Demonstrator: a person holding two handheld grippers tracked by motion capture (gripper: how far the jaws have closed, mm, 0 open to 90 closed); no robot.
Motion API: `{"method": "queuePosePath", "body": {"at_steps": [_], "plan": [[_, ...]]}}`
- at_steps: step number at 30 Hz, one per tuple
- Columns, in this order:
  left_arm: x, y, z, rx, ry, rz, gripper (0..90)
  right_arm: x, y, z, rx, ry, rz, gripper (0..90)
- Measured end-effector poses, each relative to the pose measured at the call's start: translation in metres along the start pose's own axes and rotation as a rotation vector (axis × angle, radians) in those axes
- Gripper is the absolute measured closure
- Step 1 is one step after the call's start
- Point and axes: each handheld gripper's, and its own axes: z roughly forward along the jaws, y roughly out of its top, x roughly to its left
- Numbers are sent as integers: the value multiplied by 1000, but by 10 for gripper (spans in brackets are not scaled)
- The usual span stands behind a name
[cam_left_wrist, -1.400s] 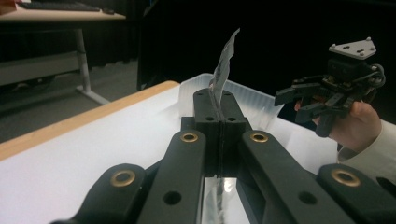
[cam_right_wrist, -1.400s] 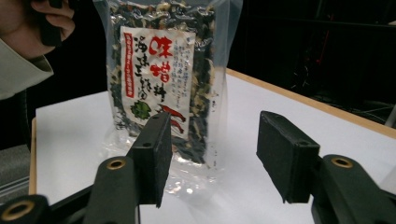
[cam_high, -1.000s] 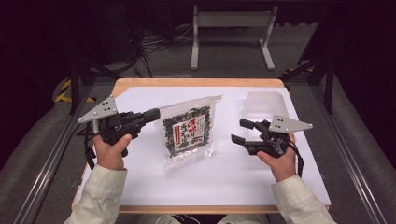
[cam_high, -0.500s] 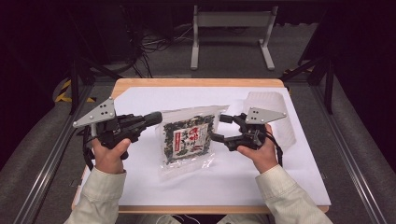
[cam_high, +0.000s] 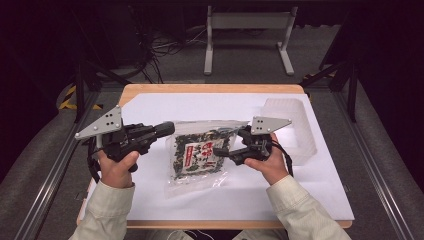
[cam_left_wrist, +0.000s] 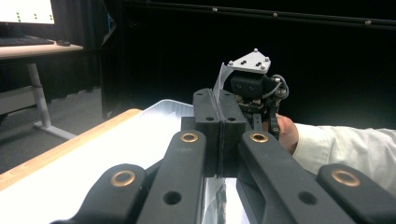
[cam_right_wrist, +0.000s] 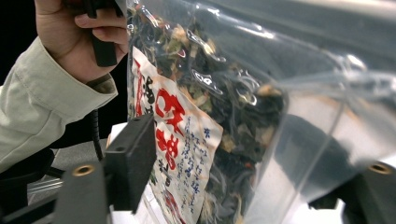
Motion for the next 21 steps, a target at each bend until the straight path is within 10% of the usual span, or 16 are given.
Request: {"method": "queuePosePath", "body": {"at_steps": [7,21], "plan": [[1,1,-4,7,38,11,897,1,1,-4,55,50,-8,689],[7,-1,-9,4,62,-7,893,11,7,-5,81,52,-85,756]]}}
